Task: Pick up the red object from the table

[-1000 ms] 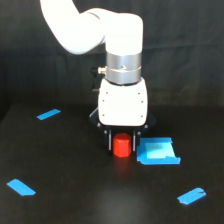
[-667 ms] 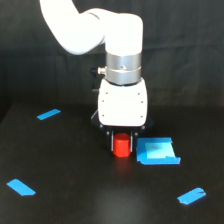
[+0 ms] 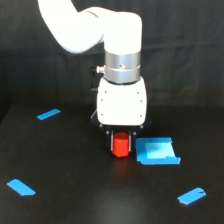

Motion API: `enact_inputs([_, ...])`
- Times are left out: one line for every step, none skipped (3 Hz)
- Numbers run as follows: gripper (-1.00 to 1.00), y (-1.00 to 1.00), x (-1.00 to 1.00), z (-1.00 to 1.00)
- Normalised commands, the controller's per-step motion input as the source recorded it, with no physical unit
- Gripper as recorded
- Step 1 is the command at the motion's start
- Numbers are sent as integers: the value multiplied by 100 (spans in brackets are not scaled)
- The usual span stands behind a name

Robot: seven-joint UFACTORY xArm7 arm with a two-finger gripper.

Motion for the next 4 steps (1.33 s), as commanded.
enact_inputs([-100, -17, -26, 99])
enact_inputs([-95, -1, -18, 100])
enact_inputs([-92, -4, -1, 94])
enact_inputs([-100, -11, -15, 87])
